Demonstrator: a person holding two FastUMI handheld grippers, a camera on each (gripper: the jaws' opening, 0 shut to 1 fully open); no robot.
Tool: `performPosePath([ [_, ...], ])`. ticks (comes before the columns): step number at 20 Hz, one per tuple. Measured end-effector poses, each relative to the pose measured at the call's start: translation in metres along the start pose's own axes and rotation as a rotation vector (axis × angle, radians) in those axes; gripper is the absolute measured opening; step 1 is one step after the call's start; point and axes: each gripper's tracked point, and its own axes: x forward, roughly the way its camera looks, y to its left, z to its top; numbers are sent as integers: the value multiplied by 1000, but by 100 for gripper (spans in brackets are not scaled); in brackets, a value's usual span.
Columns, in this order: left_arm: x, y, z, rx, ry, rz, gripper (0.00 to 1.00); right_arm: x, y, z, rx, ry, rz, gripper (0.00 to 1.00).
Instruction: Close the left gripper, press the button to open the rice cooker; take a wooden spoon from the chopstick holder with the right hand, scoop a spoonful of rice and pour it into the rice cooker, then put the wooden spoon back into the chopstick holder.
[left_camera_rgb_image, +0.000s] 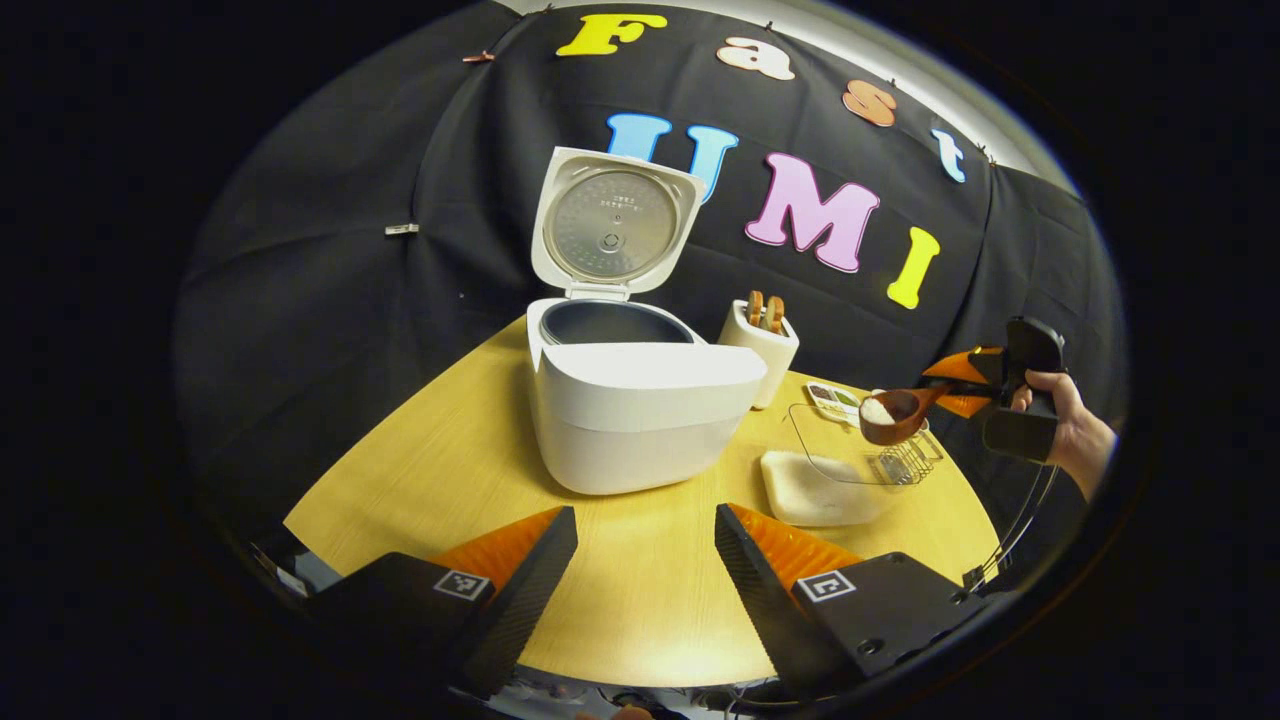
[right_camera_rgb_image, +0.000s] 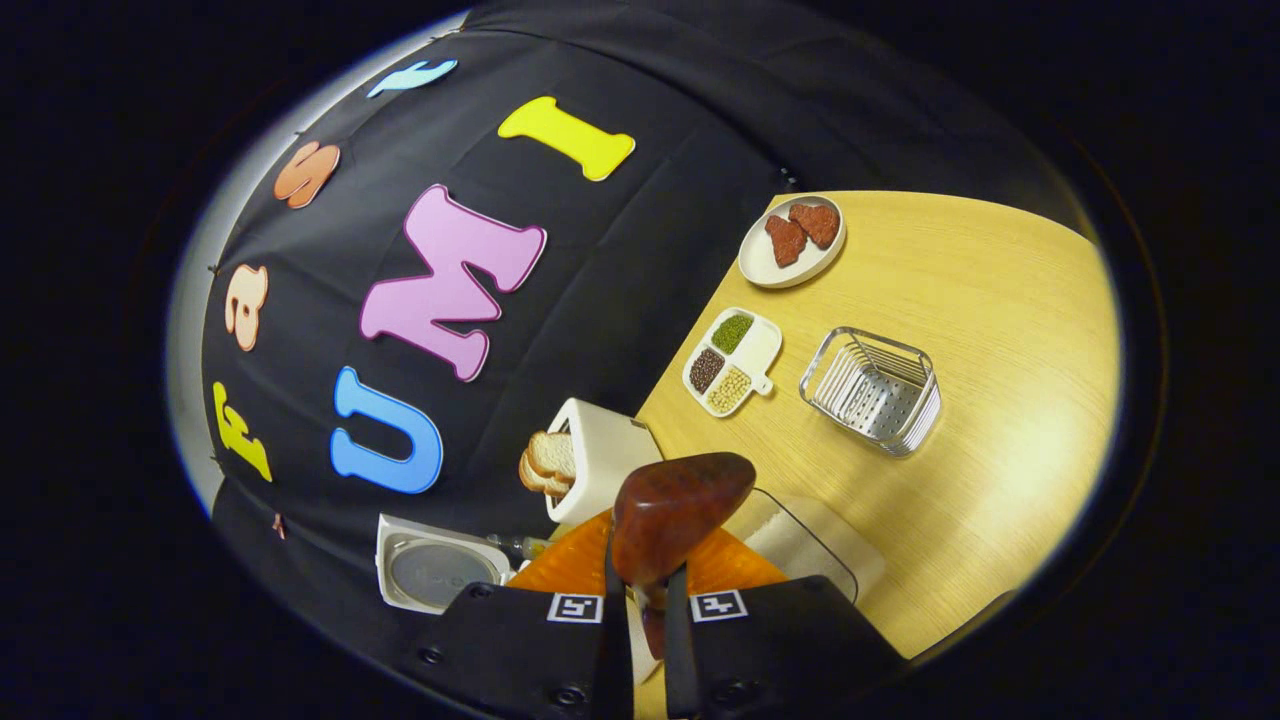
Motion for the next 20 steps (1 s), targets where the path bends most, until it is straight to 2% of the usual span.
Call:
performPosePath([
  [4, -2, 11, 1, 12, -2, 6, 96, -6, 32, 12, 84, -16, 41, 17],
  [8, -2, 20, 5, -6, -10, 20, 96, -4, 70, 10, 100, -7, 83, 17],
  [14, 1, 35, 11, -13, -22, 38, 96, 23, 137, -35, 99, 86, 157, 17],
  [20, 0, 65, 9, -41, -19, 82, 96, 52, 183, -99, 96, 193, 187, 17],
])
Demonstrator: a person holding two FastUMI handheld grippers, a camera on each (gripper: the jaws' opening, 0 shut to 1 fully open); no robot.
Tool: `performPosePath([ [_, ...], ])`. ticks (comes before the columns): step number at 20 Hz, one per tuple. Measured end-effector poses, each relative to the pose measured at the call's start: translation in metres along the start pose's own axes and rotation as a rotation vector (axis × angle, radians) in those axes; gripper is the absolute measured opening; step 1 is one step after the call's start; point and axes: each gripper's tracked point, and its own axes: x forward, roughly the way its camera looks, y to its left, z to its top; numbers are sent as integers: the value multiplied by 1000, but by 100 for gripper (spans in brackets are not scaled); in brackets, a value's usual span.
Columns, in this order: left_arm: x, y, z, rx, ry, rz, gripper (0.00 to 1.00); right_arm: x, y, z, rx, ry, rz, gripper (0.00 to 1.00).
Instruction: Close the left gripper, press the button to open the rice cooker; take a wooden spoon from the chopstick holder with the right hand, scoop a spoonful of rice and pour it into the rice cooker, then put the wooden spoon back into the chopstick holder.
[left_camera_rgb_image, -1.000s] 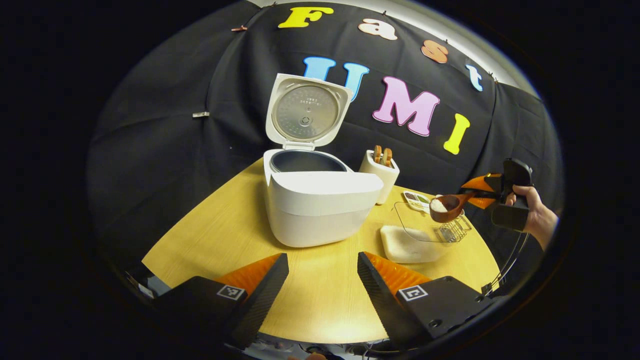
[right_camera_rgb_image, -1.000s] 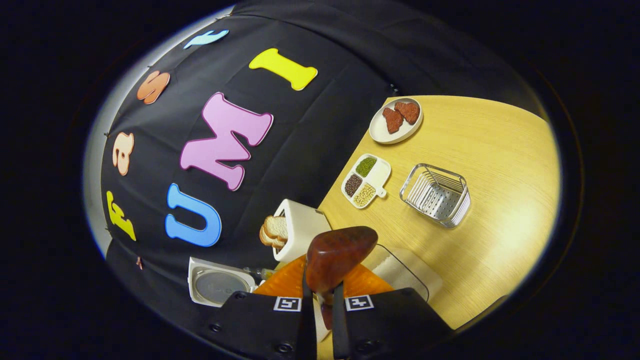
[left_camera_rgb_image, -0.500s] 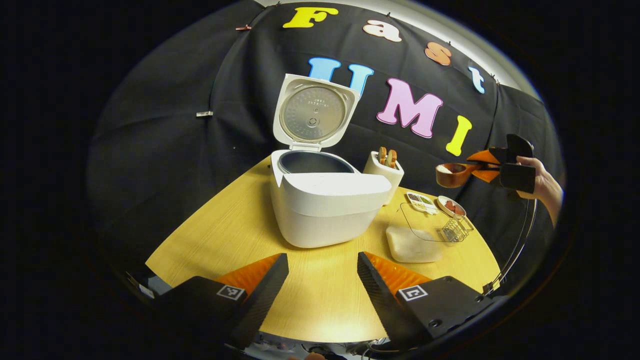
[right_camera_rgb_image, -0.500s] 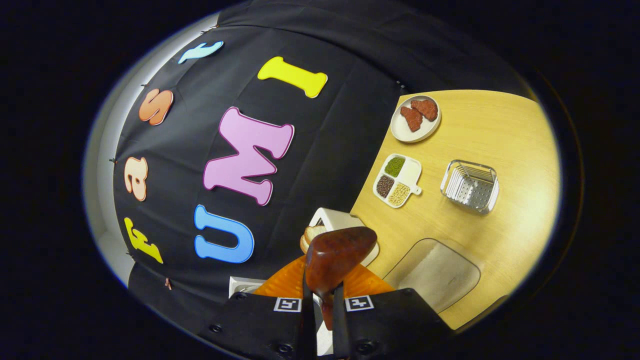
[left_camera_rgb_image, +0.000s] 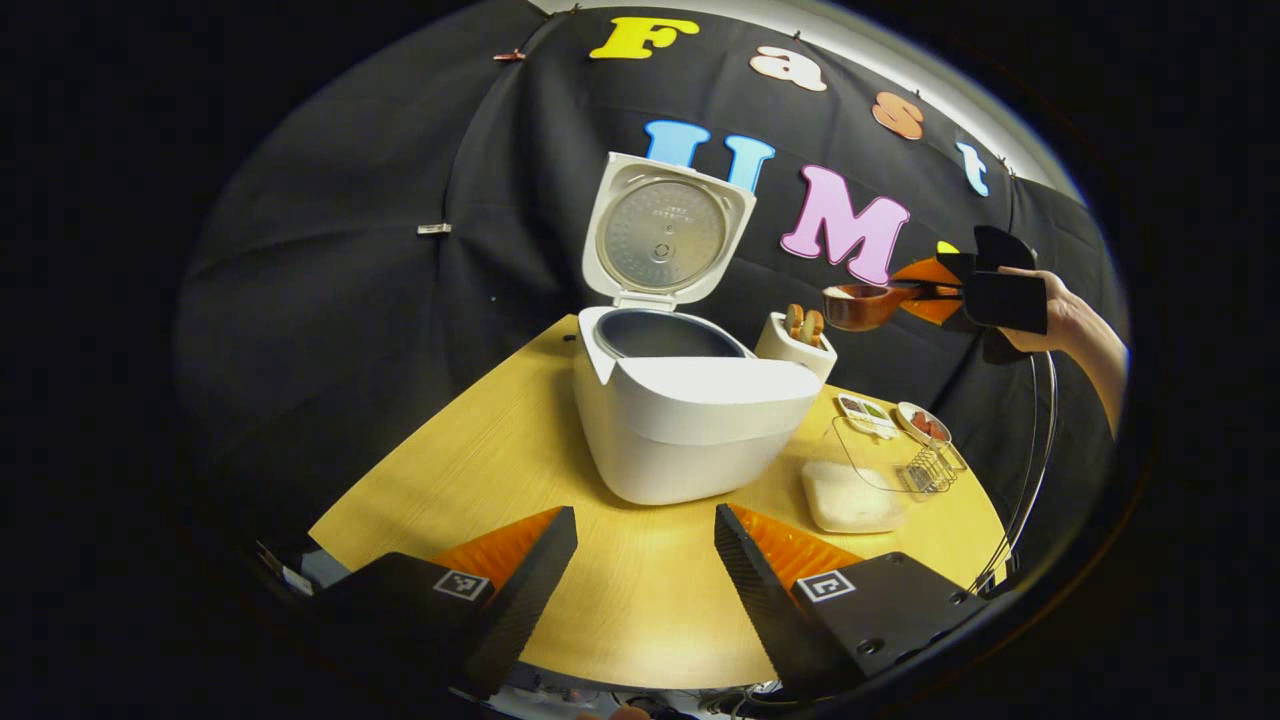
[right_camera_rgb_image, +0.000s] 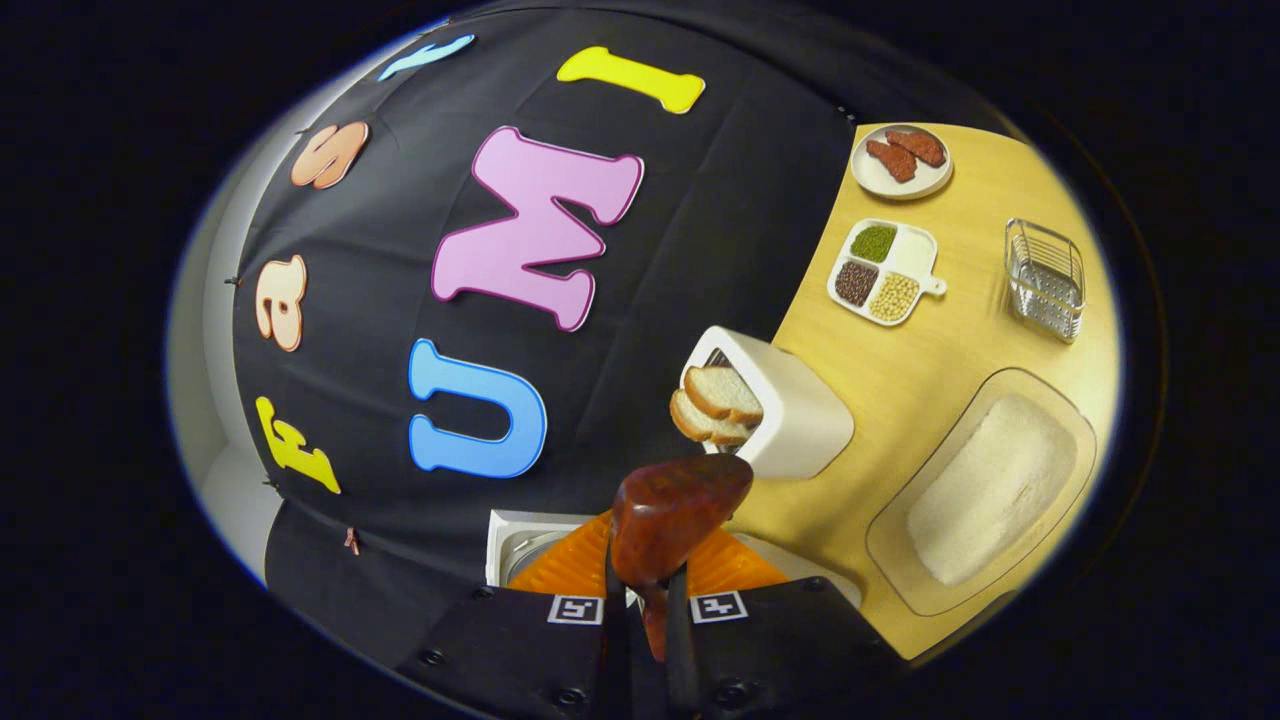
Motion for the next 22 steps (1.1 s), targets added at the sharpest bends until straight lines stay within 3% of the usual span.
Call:
performPosePath([
  [4, 0, 22, -4, -33, 11, 36, 96, 33, 17, -37, -43, 42, 13, 17],
  [8, 1, 52, -7, -18, 9, 95, 96, 62, 28, -58, -288, 9, 4, 17],
  [11, 1, 68, -10, -59, 21, 115, 96, 81, 48, -83, -438, 21, 46, 17],
  [22, -7, 88, -11, -61, 18, 149, 98, 117, 70, -124, -804, -81, 127, 16],
])
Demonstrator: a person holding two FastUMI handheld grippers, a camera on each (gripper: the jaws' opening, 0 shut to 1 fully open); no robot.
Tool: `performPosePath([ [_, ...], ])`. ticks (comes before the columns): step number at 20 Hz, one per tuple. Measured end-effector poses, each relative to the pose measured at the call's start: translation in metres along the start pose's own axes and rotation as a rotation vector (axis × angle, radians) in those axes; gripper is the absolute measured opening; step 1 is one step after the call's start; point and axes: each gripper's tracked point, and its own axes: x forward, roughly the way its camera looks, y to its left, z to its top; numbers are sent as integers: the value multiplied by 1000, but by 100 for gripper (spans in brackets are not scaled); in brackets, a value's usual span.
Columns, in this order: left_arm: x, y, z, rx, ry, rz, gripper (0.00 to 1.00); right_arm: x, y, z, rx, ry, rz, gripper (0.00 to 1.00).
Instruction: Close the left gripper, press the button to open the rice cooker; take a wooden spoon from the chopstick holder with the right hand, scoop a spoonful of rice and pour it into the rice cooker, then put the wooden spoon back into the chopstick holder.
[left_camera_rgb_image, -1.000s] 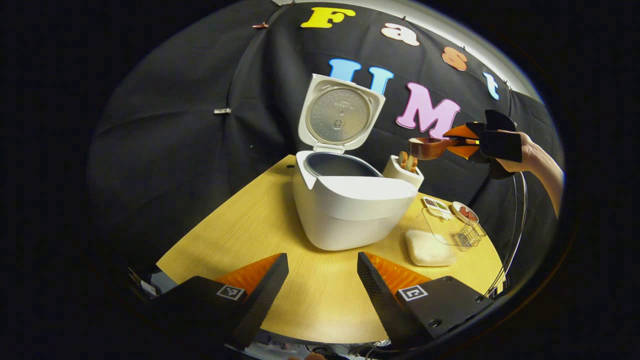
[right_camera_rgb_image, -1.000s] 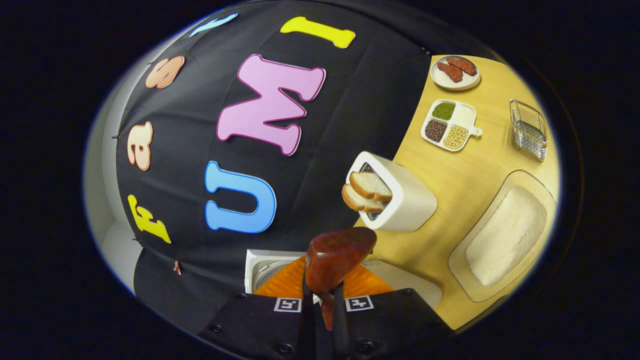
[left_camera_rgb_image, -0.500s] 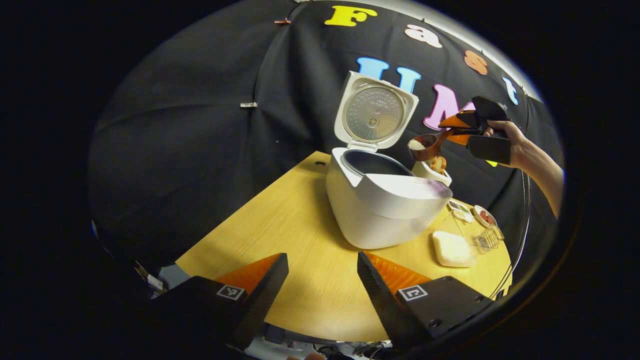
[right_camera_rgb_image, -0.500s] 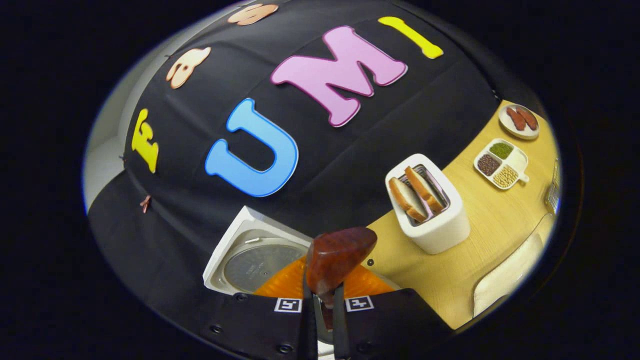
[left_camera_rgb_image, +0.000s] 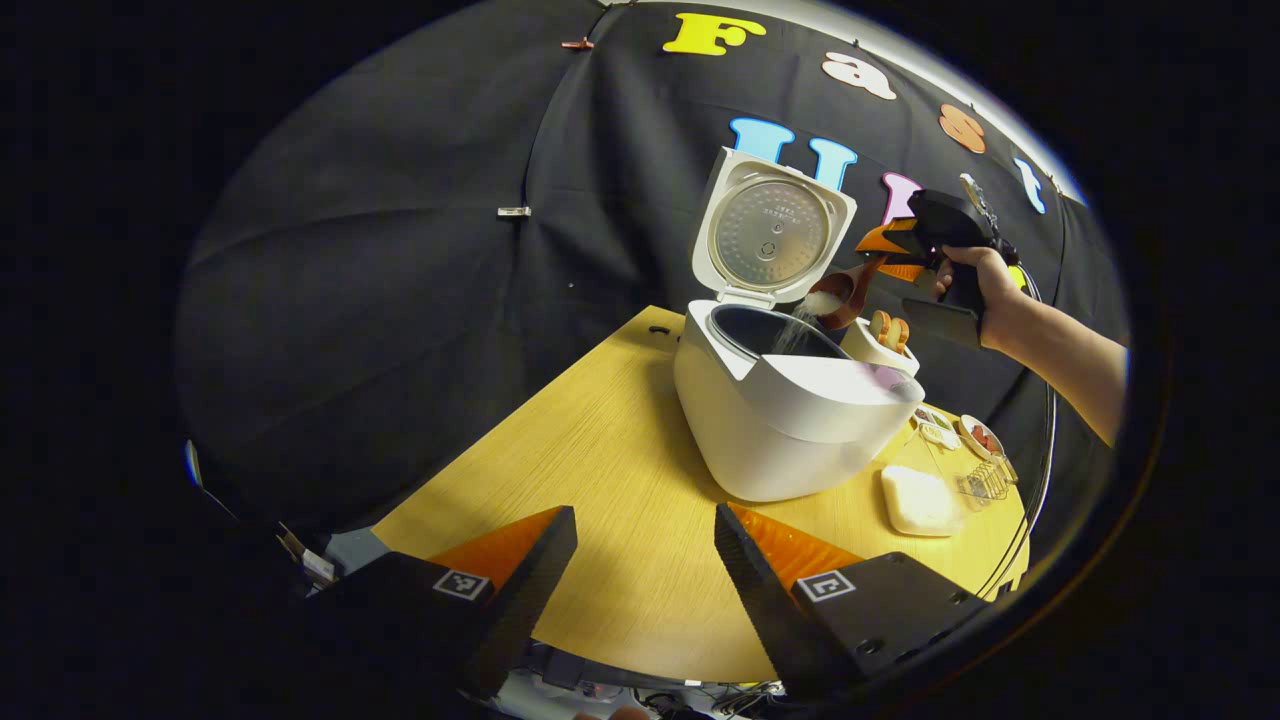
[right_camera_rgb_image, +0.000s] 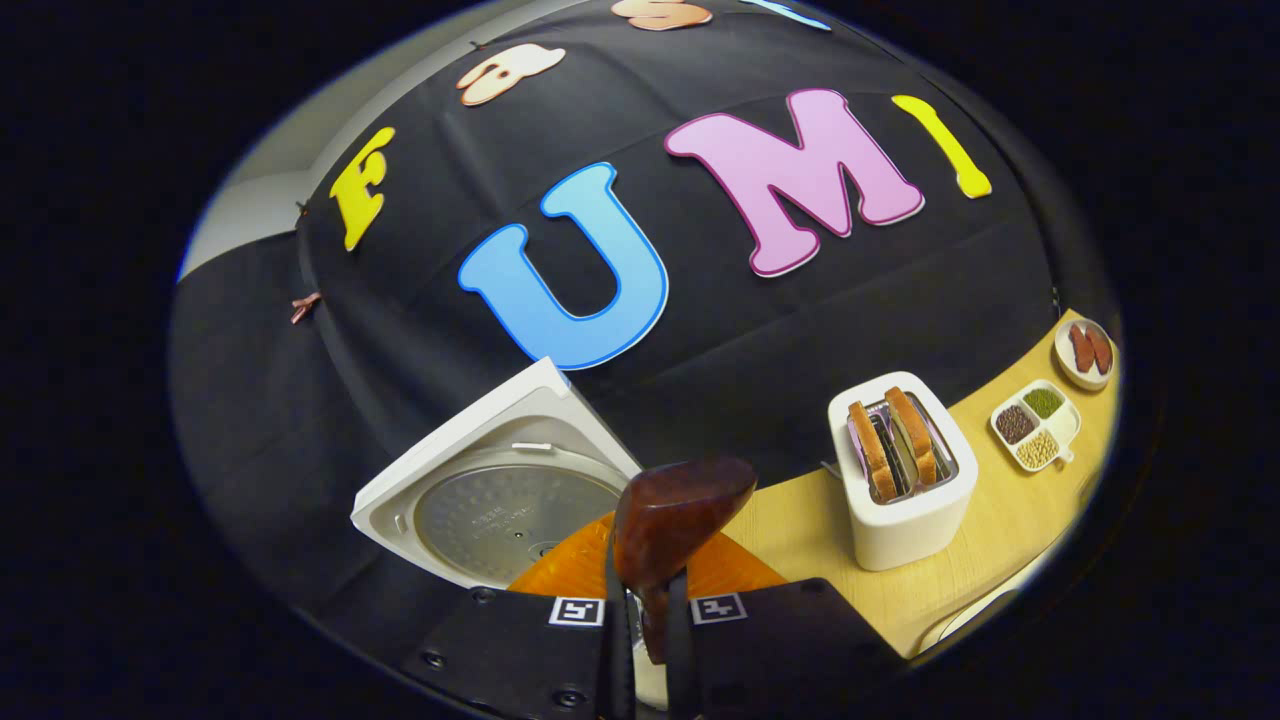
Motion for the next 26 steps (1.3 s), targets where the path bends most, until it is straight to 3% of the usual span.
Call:
performPosePath([
  [4, -2, 1, -5, 11, 6, 10, 96, -4, 12, -7, -219, -49, 47, 16],
  [6, -3, 1, -8, 4, 12, 10, 96, -5, 19, -17, -269, -34, 79, 12],
  [8, -4, -1, -10, 2, 14, 7, 96, -5, 25, -25, -305, -22, 109, 17],
  [20, -10, -19, -5, 29, -10, 9, 96, -34, 61, -66, -705, -19, 317, 17],
  [26, -12, -42, -2, 21, -30, 7, 96, -49, 67, -60, -649, 0, 356, 17],
])
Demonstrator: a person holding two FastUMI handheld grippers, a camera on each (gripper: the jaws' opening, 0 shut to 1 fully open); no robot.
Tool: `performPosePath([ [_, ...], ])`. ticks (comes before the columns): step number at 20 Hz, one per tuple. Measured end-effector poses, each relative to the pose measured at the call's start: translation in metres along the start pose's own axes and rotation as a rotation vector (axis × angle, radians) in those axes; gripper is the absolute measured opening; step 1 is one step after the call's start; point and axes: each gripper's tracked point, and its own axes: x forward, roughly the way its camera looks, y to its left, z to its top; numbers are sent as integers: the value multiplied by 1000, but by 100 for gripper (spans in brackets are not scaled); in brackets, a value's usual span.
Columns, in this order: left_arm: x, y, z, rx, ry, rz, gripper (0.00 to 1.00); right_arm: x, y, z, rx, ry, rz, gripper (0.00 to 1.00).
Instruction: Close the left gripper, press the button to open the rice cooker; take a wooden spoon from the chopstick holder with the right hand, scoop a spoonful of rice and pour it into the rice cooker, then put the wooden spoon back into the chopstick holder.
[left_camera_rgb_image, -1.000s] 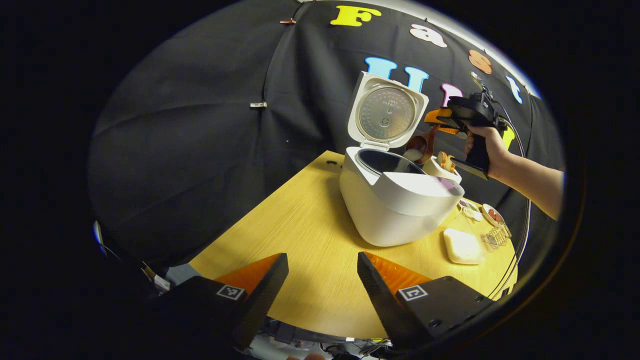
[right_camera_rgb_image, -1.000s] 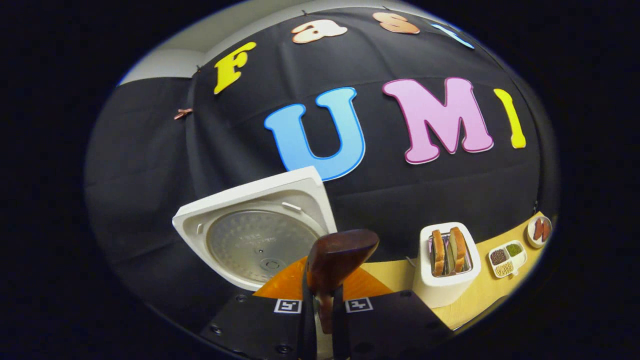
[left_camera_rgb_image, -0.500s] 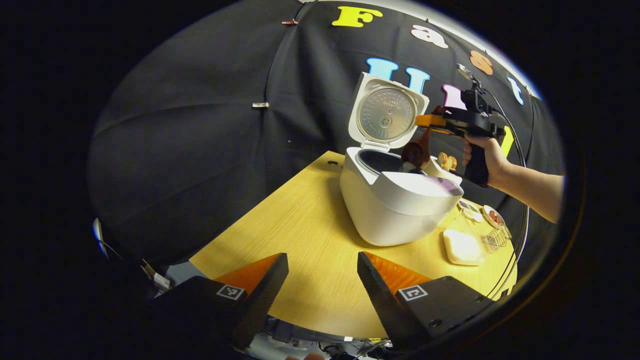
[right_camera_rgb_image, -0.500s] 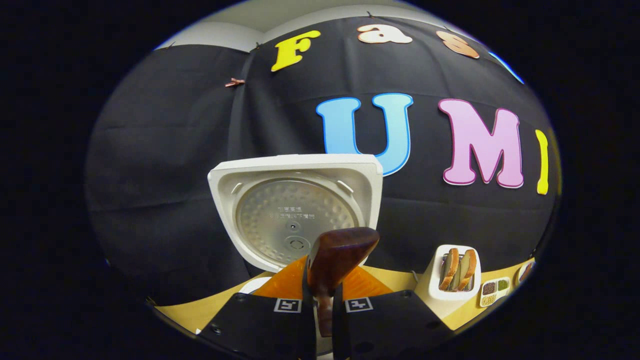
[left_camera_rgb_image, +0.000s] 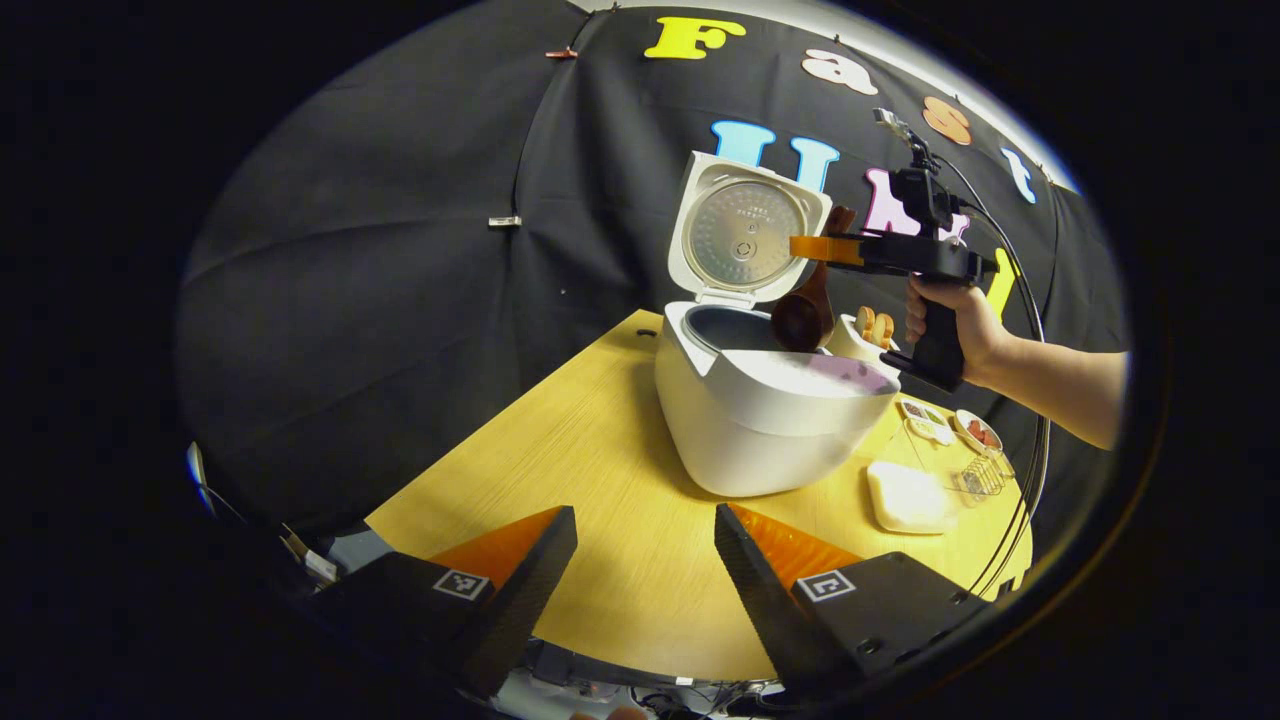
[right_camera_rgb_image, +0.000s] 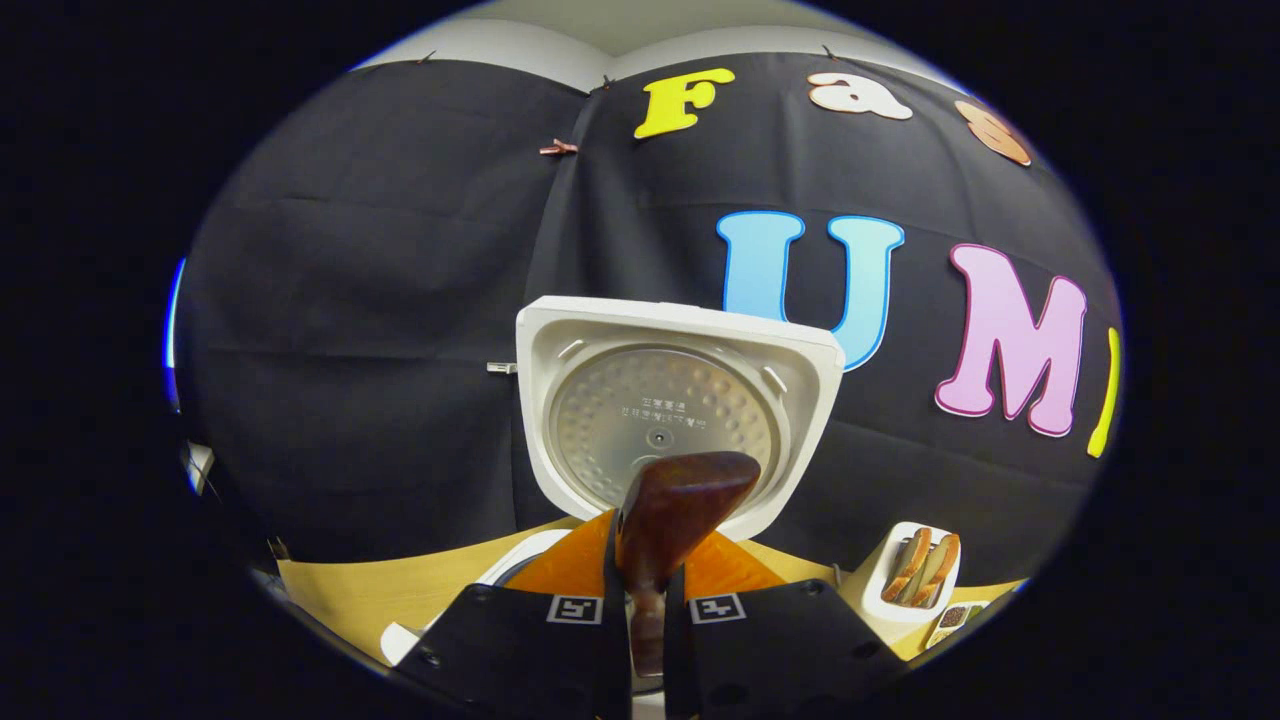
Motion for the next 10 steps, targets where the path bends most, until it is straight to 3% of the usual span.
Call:
performPosePath([
  [4, -2, -22, 4, -13, -21, 8, 96, -22, -32, 28, 173, -43, -35, 17],
  [10, 1, -78, 6, -23, -28, -29, 96, -85, -116, 62, 425, -116, -128, 17],
])
